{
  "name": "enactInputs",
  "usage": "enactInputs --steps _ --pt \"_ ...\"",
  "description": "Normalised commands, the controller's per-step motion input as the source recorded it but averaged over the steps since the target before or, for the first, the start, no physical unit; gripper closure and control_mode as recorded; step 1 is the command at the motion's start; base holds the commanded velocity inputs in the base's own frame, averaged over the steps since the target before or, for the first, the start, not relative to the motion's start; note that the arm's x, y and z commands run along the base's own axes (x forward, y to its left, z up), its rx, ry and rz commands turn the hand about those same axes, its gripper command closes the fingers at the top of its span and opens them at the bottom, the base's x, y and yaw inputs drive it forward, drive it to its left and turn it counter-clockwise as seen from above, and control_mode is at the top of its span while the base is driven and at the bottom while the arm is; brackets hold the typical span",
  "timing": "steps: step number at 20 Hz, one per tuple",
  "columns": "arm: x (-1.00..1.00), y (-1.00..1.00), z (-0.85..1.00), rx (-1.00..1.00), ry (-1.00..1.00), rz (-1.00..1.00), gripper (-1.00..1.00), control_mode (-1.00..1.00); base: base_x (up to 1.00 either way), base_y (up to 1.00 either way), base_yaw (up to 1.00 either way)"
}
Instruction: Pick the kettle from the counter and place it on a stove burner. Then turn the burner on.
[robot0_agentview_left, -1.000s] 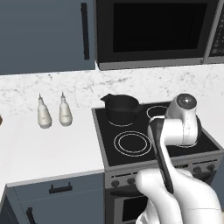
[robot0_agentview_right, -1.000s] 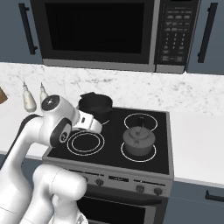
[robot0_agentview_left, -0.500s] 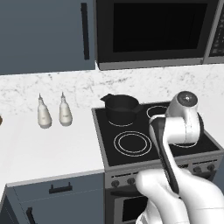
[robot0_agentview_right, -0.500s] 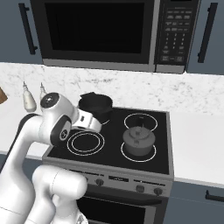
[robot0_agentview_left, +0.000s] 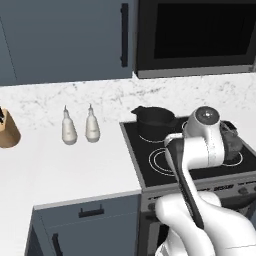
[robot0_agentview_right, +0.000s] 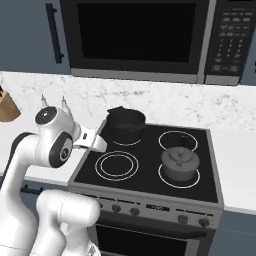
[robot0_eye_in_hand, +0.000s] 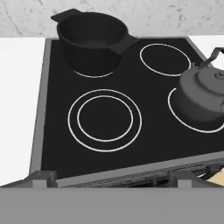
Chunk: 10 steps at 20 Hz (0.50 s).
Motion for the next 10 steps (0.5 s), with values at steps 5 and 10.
enactInputs --steps 5,10 --pt "0.00 0.00 0.00 0.00 0.00 0.00 -1.00 1.00 0.00 0.66 0.00" --pt "0.00 0.00 0.00 0.00 0.00 0.00 -1.00 -1.00 0.00 0.02 0.00"
